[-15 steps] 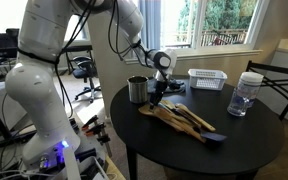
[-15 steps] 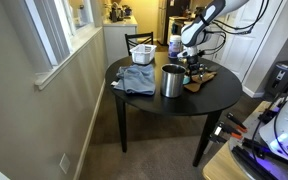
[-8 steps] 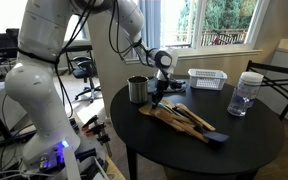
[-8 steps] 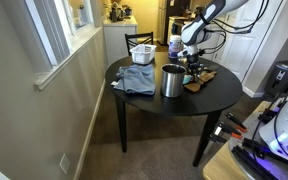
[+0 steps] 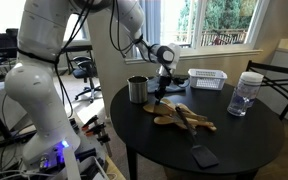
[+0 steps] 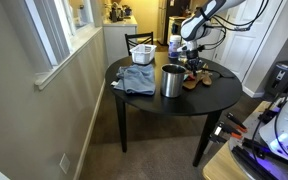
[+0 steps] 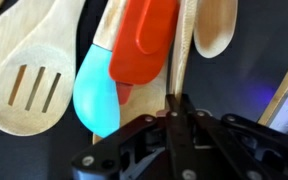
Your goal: Put one wooden spoon in the utensil holder
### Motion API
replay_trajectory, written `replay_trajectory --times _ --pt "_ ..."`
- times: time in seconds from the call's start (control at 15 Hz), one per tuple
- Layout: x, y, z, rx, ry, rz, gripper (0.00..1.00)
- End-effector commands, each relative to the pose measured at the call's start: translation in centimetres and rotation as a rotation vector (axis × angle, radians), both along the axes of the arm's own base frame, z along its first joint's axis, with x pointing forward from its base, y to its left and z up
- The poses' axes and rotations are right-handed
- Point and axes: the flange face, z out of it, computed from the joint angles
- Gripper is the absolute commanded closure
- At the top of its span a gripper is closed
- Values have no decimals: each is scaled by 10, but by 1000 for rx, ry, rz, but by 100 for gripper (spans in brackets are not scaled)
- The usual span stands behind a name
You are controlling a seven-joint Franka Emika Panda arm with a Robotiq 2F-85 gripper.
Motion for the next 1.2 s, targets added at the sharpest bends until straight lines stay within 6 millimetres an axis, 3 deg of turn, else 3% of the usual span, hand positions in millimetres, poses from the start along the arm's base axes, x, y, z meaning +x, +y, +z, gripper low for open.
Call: replay_trajectory --times 0.0,0.4,0.87,1.13 --pt "8 -7 44 5 -67 32 96" --pt "22 -7 93 -7 -219 -2 96" --pt "34 -1 150 109 -464 -174 96" --pt "33 17 192 222 -527 -271 96"
